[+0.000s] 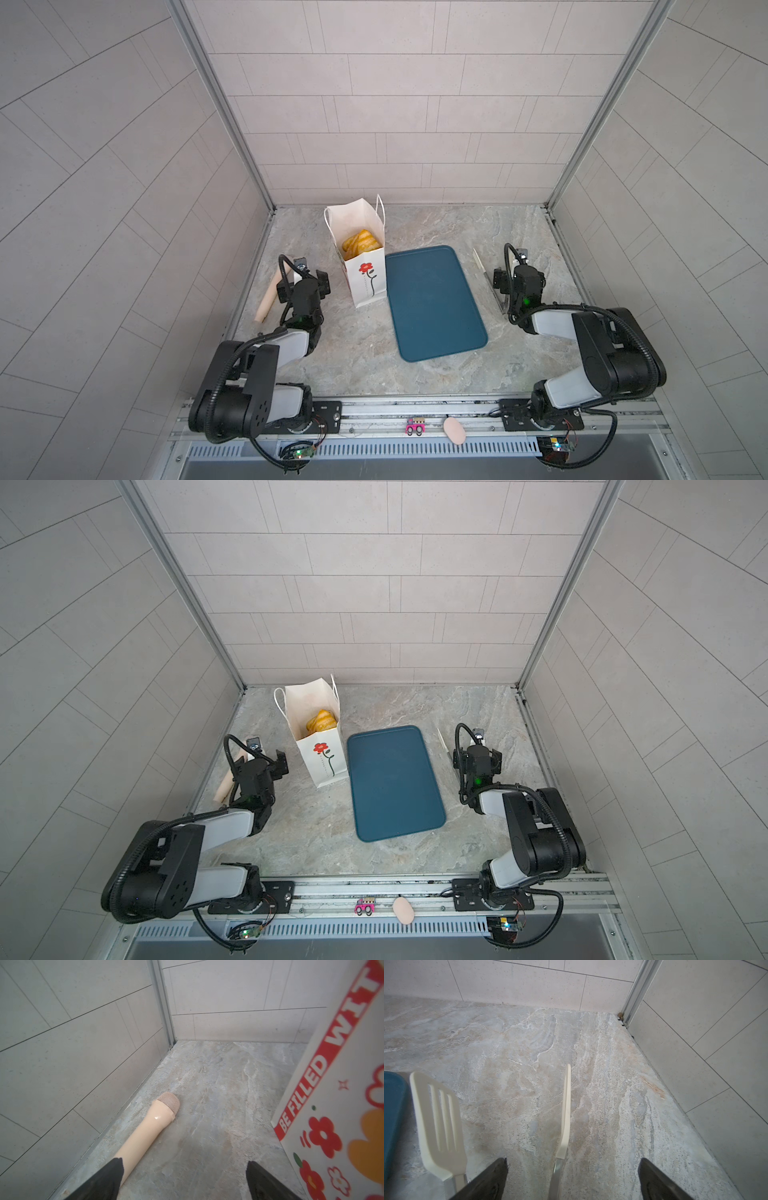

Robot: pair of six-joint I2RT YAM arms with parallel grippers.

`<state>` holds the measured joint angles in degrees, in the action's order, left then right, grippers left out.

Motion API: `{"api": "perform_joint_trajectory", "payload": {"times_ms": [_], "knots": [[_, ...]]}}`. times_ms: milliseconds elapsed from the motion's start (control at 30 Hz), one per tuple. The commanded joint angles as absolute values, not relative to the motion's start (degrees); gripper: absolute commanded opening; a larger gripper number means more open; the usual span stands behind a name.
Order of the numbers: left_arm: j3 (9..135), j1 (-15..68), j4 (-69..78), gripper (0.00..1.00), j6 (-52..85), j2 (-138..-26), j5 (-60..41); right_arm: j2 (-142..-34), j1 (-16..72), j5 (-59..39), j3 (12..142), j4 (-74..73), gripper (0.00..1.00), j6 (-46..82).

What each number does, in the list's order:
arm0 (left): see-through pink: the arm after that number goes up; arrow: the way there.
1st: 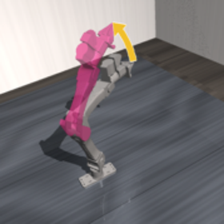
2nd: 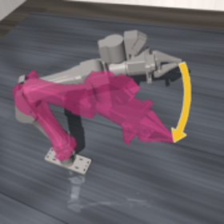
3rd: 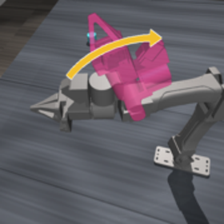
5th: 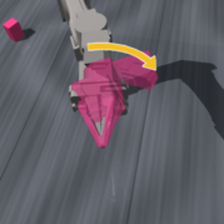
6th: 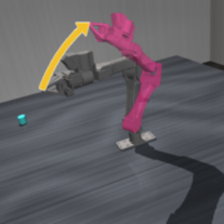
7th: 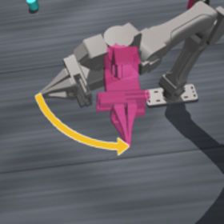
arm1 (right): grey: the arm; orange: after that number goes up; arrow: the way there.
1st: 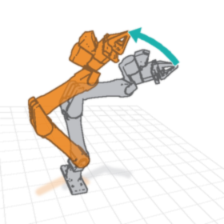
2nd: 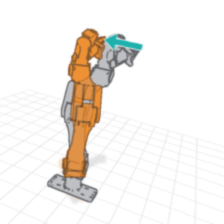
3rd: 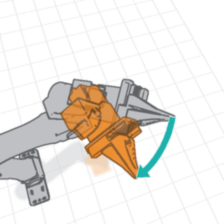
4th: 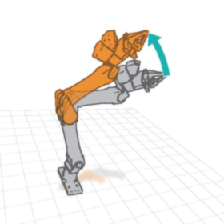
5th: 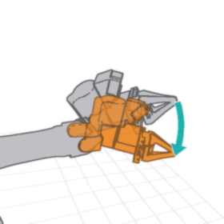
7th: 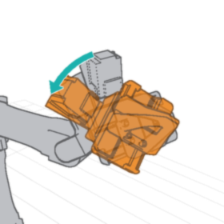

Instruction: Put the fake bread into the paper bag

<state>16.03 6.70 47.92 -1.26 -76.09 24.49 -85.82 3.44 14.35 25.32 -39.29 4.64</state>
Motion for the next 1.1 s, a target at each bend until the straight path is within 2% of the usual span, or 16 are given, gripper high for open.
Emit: {"api": "perform_joint_trajectory", "payload": {"times_ms": [0, 233, 500, 700, 800, 900, 967, 1067], "knots": [[15.66, 7.09, 50.86, 1.00, -4.10, -76.70, 25.47, -86.30, 3.51, 14.34, 25.14, -40.26, 1.00, 4.08], [16.44, 7.66, 49.54, 1.00, -3.12, -77.64, 24.73, -86.31, 3.52, 14.34, 25.12, -40.28, 1.00, 4.12], [18.54, 8.22, 61.15, 1.00, -1.90, -88.94, 23.66, -86.34, 3.52, 14.42, 25.10, -40.26, 1.00, 4.04], [17.05, 8.26, 68.66, 1.00, -2.92, -93.07, 22.13, -86.31, 3.47, 14.33, 25.08, -40.30, 1.00, 4.12], [18.34, 8.27, 61.14, 1.00, -1.55, -90.74, 22.39, -86.31, 3.52, 14.33, 25.11, -40.26, 1.00, 4.11], [18.91, 8.33, 64.09, 1.00, -2.17, -92.83, 23.64, -86.31, 3.53, 14.42, 25.08, -40.29, 1.00, 4.12], [21.12, 8.28, 57.03, 1.00, -0.02, -91.67, 25.59, -86.32, 3.52, 14.35, 25.08, -40.26, 1.00, 4.12], [22.00, 7.13, 56.20, 1.00, 0.61, -92.14, 24.63, -86.22, 3.54, 14.39, 25.09, -40.33, 1.00, 4.15]]}}
